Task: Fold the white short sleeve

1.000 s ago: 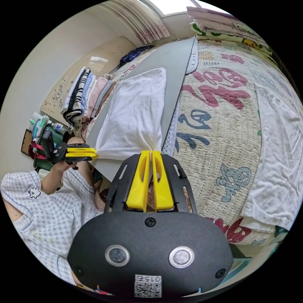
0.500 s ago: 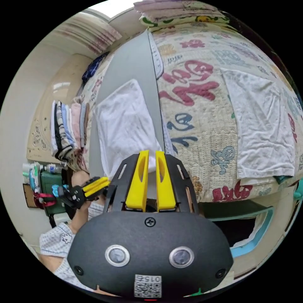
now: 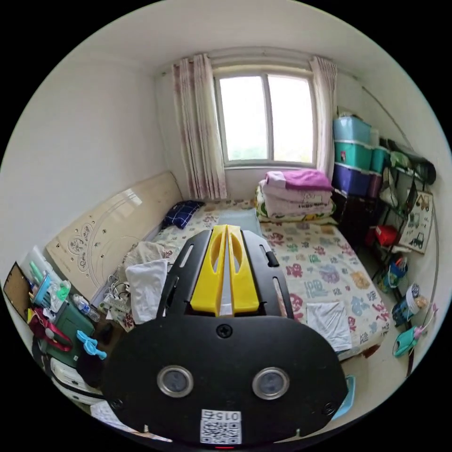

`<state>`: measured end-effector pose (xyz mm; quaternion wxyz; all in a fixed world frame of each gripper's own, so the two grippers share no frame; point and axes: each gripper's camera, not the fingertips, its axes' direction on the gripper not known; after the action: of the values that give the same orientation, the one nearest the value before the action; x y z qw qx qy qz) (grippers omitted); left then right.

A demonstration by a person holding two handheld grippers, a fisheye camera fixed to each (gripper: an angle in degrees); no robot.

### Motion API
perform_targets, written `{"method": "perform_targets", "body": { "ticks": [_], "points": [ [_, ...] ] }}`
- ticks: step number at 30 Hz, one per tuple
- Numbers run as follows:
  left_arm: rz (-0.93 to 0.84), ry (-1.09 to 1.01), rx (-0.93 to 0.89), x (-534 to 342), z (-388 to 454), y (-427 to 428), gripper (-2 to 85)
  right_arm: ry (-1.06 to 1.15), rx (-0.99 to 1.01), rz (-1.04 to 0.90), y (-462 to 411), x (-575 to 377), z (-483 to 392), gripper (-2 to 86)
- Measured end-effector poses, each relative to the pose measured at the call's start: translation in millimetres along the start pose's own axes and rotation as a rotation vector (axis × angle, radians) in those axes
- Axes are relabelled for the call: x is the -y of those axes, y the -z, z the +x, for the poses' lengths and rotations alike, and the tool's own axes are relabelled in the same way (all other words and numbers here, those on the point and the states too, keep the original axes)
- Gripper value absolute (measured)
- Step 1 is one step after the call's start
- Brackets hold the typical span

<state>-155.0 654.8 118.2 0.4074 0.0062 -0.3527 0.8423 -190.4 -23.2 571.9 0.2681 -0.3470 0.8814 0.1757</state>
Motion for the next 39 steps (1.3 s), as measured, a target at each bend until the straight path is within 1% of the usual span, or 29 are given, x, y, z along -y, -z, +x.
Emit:
{"method": "perform_targets", "body": {
  "ticks": [2,5,9,12,14,15,16,17,21,23,24,26,29,32,36,39],
  "points": [
    [-0.01,-0.047,0.002,-0.1,-3.1,-8.4,2.2,0.085,-0.021,-0.039,-5.8,4.0,-46.2,-0.4],
    [-0.012,-0.074,-0.048,-4.1,-18.9,-19.5,3.0,0.143,-0.039,-0.104,-33.4,-1.5,-79.1,-0.3],
    [0.024,-0.091,-0.141,-10.0,-49.5,-18.5,5.0,0.168,-0.08,-0.113,-82.7,-19.6,-87.1,0.2],
    [0.157,-0.012,-0.125,-21.1,-96.8,-1.7,6.7,0.167,-0.055,-0.186,-144.4,-38.0,-70.0,2.0],
    [0.261,0.125,-0.135,-39.1,-153.0,1.3,7.9,0.171,-0.016,-0.266,-201.7,-57.1,-46.4,5.9],
    [0.278,0.166,-0.136,-44.9,-168.8,-1.4,8.2,0.175,-0.003,-0.282,-215.7,-62.4,-40.1,7.1],
    [0.295,0.254,-0.13,-57.4,-201.0,-10.6,8.8,0.176,0.022,-0.309,-243.6,-73.7,-26.7,8.4],
    [0.297,0.341,-0.117,-70.5,-232.2,-23.2,9.4,0.172,0.05,-0.333,-271.5,-85.7,-12.2,9.4],
    [0.291,0.52,-0.096,-104.1,-308.7,-64.7,10.7,0.132,0.139,-0.415,-357.3,-127.4,35.1,10.5],
    [0.288,0.594,-0.137,-115.3,-345.9,-93.2,11.8,0.089,0.18,-0.491,-416.7,-161.0,69.7,11.6],
    [0.286,0.612,-0.157,-117.0,-354.4,-101.4,12.1,0.076,0.188,-0.509,-431.3,-169.8,78.7,11.8],
    [0.263,0.674,-0.224,-119.6,-382.4,-135.9,13.4,0.001,0.219,-0.569,-487.7,-209.1,118.2,12.9],
    [0.223,0.691,-0.271,-120.4,-402.6,-175.7,14.7,-0.145,0.229,-0.661,-548.5,-258.6,172.5,13.3],
    [0.178,0.69,-0.275,-124.2,-413.5,-207.6,15.9,-0.265,0.243,-0.656,-581.1,-289.4,217.2,12.7],
    [0.188,0.692,-0.319,-132.6,-422.0,-228.6,15.6,-0.291,0.237,-0.686,-614.4,-311.0,248.7,12.6],
    [0.176,0.691,-0.312,-137.3,-423.7,-239.6,14.2,-0.288,0.237,-0.716,-643.3,-329.3,263.7,13.0]
  ]
}}
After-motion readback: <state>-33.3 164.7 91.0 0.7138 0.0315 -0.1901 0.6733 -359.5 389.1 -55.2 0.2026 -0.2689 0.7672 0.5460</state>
